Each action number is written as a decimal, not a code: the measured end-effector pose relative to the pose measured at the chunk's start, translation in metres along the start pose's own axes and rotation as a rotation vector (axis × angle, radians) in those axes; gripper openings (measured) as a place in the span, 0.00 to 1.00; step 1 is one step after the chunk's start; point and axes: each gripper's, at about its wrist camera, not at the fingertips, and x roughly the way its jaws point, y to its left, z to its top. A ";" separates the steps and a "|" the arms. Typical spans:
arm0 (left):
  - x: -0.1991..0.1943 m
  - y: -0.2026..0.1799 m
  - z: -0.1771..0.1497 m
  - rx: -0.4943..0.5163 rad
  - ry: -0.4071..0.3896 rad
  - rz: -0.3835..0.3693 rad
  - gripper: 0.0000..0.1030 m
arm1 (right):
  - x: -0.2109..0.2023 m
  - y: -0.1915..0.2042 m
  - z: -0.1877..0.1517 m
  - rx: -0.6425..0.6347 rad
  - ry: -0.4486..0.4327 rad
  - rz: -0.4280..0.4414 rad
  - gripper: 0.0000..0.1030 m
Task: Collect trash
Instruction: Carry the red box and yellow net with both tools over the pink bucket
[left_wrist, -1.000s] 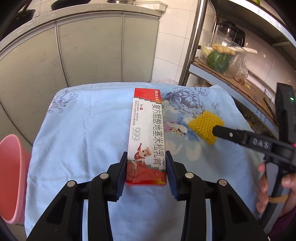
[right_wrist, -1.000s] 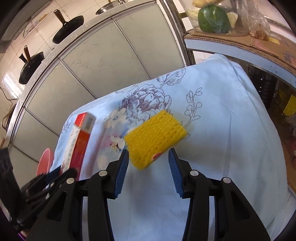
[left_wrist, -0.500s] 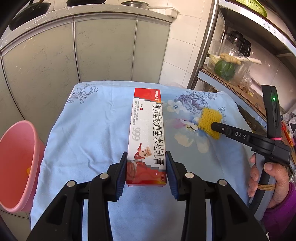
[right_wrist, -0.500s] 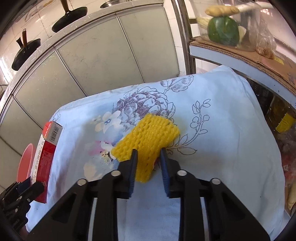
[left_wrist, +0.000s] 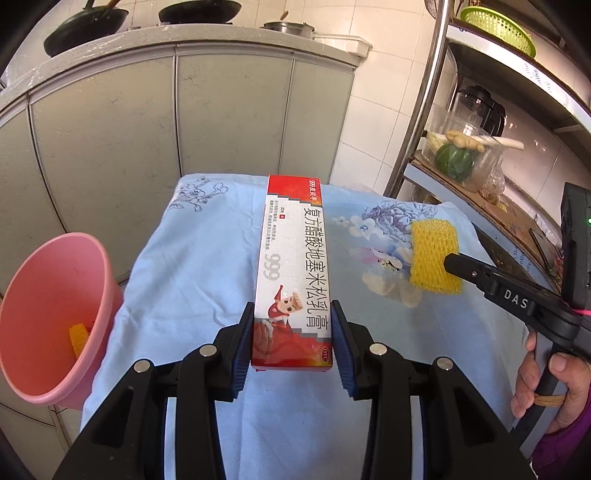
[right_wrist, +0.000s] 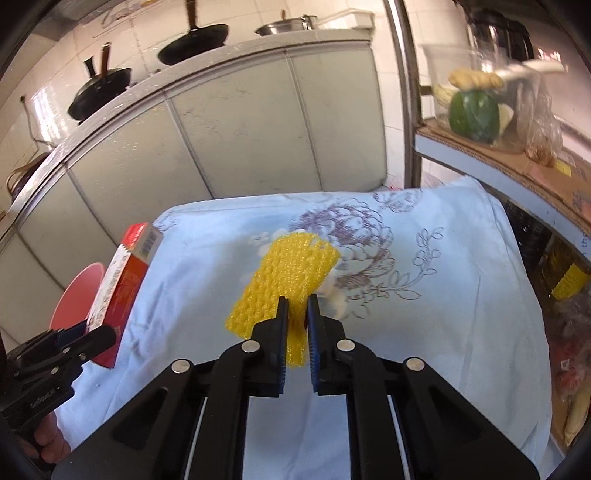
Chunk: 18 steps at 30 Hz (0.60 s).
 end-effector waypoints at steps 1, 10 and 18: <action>-0.004 0.001 -0.001 0.001 -0.008 0.003 0.37 | -0.003 0.005 0.000 -0.012 -0.005 0.008 0.10; -0.038 0.016 -0.009 -0.019 -0.080 0.043 0.37 | -0.020 0.055 -0.001 -0.120 -0.033 0.074 0.10; -0.059 0.047 -0.015 -0.079 -0.118 0.098 0.37 | -0.015 0.101 -0.003 -0.214 -0.026 0.125 0.10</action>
